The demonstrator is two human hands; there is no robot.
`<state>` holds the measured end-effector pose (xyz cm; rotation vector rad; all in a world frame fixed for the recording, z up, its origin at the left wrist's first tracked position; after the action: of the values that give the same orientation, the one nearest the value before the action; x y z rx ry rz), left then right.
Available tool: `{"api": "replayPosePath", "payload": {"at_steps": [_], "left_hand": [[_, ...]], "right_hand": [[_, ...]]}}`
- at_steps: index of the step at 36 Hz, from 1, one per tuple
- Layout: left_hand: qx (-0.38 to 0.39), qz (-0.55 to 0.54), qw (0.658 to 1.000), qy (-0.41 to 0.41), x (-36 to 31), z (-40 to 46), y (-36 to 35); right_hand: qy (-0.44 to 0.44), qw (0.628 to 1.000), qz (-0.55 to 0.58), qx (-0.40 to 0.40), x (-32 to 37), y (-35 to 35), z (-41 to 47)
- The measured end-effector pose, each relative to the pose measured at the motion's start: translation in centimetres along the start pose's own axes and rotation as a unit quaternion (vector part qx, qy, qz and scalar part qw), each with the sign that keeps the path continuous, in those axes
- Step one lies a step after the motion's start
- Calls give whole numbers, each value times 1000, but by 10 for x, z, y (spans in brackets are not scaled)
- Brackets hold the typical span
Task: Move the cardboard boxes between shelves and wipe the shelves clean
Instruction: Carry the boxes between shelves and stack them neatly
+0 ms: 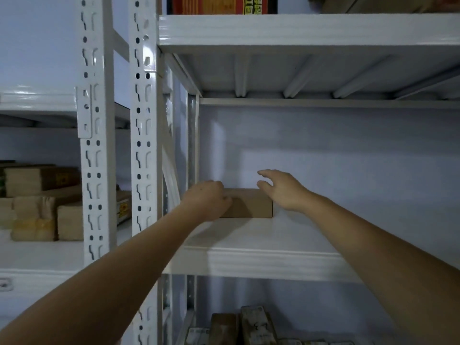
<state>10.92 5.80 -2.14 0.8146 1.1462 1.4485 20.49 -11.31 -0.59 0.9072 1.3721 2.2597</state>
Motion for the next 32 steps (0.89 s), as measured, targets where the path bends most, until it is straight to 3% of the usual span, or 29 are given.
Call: {"api": "replayPosePath", "payload": {"at_steps": [8,18,32], "left_hand": [[33,-45,996,-75,-29,-103,22],[76,43,995,41,4,-231,19],[57,76,976,197,144,-395,58]], "right_hand": [[65,989,-88,104,41,-15,-81],[183,965,-93,164,123,-68,-143],[309,925,-71,209,305,-150,-171]]}}
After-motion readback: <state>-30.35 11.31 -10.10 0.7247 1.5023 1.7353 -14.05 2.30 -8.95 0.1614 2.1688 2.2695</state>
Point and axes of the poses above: each hand's wrist, its own z-axis towards the middle knuckle, its own y-axis out of the back of the hand, x = y × z, the point moved 7 cm from there along z, towards the middle knuckle, and after that the axes turned 10 degrees about x, right-handed, at the moved point
